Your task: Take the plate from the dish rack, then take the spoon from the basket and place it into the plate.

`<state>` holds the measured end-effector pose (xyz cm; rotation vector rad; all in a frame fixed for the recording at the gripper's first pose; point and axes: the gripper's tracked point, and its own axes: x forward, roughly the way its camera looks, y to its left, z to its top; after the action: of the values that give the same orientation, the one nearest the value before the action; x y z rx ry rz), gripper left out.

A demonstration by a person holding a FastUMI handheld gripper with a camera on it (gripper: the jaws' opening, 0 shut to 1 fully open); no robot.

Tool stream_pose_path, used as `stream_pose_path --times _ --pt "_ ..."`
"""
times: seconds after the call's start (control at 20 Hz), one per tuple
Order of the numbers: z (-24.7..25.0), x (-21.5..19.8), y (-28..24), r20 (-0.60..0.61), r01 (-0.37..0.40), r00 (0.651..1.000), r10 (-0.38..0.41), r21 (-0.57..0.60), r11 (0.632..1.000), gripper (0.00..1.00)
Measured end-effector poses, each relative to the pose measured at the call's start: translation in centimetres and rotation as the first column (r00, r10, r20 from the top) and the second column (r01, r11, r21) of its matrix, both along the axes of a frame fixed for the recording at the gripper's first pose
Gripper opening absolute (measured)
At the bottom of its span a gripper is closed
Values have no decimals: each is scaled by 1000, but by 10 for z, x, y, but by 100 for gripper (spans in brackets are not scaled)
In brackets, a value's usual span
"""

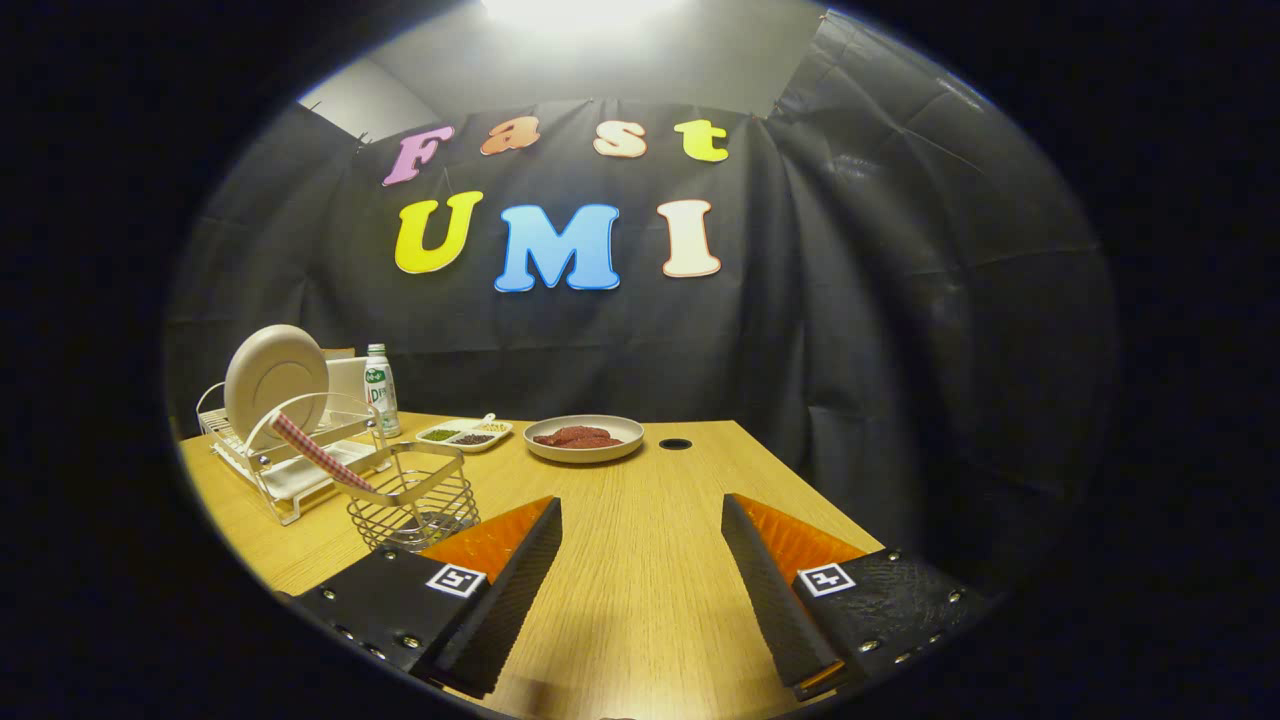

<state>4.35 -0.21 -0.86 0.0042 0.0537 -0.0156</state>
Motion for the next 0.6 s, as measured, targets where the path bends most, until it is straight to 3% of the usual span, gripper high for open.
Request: stream_pose_path --times 0.35,0.6 --pt "33 56 -18 27 95 995 -96 11 995 98" --pt "100 30 -28 53 198 980 -194 -79 977 98"
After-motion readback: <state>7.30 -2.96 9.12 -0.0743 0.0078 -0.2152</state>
